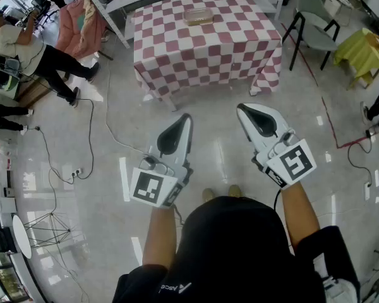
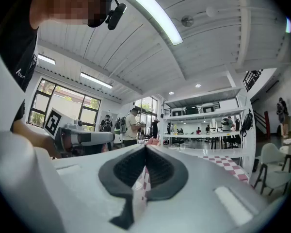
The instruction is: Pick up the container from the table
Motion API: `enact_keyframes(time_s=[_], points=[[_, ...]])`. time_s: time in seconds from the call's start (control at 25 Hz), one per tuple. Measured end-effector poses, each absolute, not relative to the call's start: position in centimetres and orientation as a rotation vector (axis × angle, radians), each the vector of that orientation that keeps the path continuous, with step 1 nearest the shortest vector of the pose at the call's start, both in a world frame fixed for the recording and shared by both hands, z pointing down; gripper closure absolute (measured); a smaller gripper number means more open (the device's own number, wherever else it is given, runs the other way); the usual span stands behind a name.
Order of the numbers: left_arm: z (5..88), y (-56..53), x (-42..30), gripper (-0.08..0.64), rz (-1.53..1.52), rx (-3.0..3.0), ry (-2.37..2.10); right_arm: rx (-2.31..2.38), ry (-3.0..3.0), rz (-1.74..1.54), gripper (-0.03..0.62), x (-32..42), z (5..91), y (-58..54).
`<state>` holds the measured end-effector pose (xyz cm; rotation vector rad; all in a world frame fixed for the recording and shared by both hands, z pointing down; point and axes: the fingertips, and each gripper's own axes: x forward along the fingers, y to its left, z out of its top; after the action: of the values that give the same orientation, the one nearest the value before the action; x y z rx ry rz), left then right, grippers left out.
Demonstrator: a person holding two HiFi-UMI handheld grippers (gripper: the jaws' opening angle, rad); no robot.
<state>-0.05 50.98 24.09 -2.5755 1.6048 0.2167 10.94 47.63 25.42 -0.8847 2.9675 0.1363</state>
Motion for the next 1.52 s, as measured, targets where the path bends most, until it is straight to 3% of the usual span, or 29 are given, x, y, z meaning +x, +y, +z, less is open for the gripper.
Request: enact_keyframes(time_s=[0.92, 1.16, 1.52], points=[[25.0, 45.4, -8.8, 0.549, 0.228, -2.617, 1.533, -0.994, 2.957, 0.094, 0.589, 4.4, 26.6, 42.1], [25.8, 39.3, -10.4, 0.549, 0.232, -2.618, 1.536, -0.979, 2.945, 0.124, 0.589, 2.9, 27.1, 35.8], [26.8, 20.4, -11.3, 0.549, 0.154, -2.585, 1.627, -0.941, 2.97, 0.147, 0.589, 3.1, 27.6, 16.3]])
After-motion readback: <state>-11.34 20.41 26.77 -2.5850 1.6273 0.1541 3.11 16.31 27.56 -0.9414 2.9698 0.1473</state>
